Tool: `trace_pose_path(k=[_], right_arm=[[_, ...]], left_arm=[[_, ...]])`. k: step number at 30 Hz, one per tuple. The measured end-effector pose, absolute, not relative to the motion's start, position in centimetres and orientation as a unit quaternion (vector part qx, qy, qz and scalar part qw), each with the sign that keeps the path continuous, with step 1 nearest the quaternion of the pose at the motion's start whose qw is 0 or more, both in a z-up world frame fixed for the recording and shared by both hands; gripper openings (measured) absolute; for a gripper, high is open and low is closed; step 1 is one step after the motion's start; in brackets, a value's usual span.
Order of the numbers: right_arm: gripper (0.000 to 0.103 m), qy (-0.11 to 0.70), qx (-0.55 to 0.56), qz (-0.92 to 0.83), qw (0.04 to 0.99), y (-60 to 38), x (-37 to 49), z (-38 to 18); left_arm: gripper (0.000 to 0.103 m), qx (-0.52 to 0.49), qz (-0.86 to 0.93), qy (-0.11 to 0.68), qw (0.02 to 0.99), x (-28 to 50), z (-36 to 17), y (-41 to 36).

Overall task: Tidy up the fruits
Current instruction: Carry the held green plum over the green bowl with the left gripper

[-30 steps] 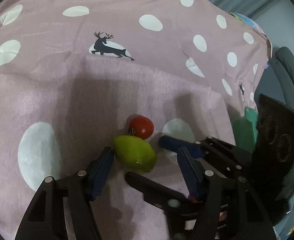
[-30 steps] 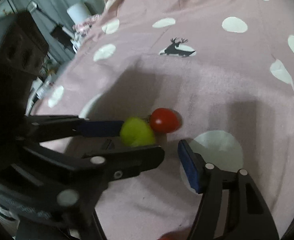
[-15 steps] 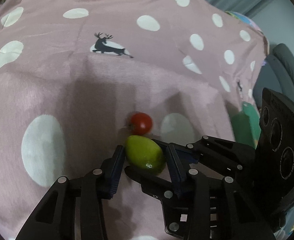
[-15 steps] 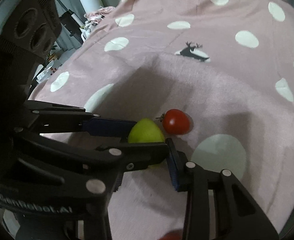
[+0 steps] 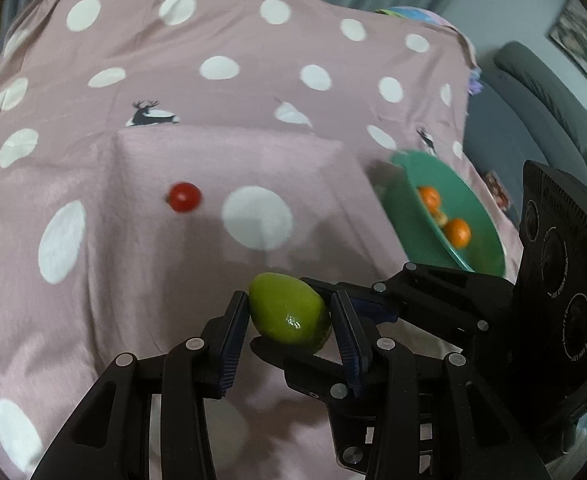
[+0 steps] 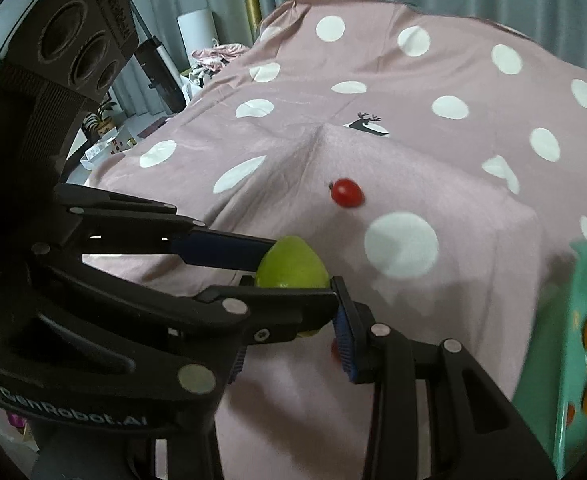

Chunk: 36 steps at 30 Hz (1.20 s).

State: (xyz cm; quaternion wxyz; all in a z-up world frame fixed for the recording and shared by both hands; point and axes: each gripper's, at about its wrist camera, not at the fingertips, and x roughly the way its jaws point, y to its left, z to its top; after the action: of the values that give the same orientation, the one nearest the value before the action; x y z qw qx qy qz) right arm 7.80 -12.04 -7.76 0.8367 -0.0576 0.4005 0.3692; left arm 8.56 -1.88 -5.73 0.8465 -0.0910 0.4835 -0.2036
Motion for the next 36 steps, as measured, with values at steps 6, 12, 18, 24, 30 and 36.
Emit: trace_pose_path(k=[6, 12, 18, 24, 30, 36], right_arm=[[0.038, 0.394, -0.047, 0.359, 0.845, -13.8, 5.0, -7.5], [0.038, 0.384, -0.040, 0.348, 0.854, -15.4, 2.9, -7.1], [0.038, 0.378, -0.031, 0.340, 0.860, -16.6, 1.8, -6.9], [0.038, 0.372, -0.027, 0.338, 0.864, -17.0, 1.3, -6.6], [0.038, 0.368, -0.026, 0.338, 0.866, -17.2, 1.1, -6.4], [0.038, 0.363, -0.026, 0.337, 0.869, -17.4, 0.8, -6.2]], left_arm=[[0.043, -0.066, -0.214, 0.475, 0.851, 5.8, -5.0, -4.2], [0.043, -0.050, -0.222, 0.465, 0.855, 3.9, -4.3, -5.9], [0.043, -0.039, -0.228, 0.461, 0.857, 2.9, -3.9, -7.0], [0.043, -0.033, -0.228, 0.457, 0.859, 2.6, -3.6, -7.4], [0.043, -0.030, -0.227, 0.454, 0.861, 2.3, -3.4, -7.5], [0.043, -0.027, -0.227, 0.450, 0.863, 2.2, -3.1, -7.6]])
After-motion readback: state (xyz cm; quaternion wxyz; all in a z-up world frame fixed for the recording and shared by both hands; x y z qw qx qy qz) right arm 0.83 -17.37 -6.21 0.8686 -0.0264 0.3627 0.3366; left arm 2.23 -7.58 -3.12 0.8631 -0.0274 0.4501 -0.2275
